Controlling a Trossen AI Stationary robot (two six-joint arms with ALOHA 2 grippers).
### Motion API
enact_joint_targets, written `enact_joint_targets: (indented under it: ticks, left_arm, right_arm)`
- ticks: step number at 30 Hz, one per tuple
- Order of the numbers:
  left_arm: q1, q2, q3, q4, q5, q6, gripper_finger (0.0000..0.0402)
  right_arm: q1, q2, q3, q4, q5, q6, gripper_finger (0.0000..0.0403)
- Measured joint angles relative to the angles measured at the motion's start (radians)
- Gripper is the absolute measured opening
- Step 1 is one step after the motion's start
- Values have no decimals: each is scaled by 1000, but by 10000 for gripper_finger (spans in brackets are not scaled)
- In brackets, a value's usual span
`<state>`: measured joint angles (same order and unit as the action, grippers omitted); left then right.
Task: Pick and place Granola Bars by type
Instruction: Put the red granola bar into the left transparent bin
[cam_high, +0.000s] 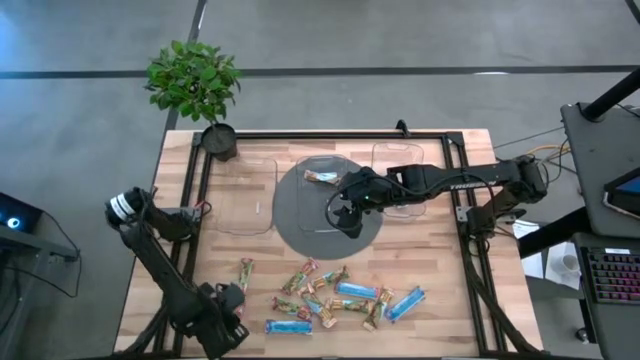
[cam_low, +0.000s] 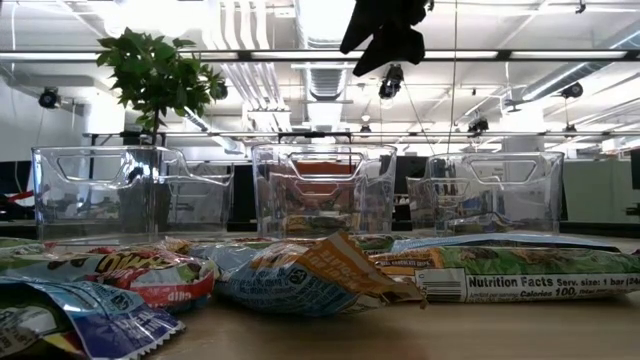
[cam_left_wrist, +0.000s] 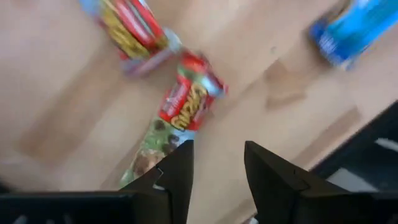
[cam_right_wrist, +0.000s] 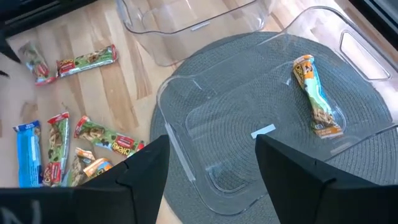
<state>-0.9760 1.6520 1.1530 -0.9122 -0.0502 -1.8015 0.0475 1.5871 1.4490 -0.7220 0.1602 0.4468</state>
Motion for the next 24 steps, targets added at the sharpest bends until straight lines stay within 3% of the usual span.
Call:
enact_joint_targets:
  ticks: [3, 7, 14, 19, 24]
  left_arm:
    - [1, -3, 69, -136, -52, -6, 130]
    - [5, -6, 97, -149, -69, -8, 156]
    - [4, -5, 29, -47, -42, 39, 219]
    - [-2, -5, -49, -14, -36, 179, 225]
    - [-3, -5, -120, 23, 0, 202, 225]
  right_arm:
    - [-1, 0, -3, 1, 0, -6, 228]
    - [-3, 0, -12, 3, 0, -6, 228]
    - [-3, 0, -47, 3, -1, -5, 228]
    - [-3, 0, -69, 2, -3, -2, 228]
    - [-2, 0, -73, -1, -3, -2, 228]
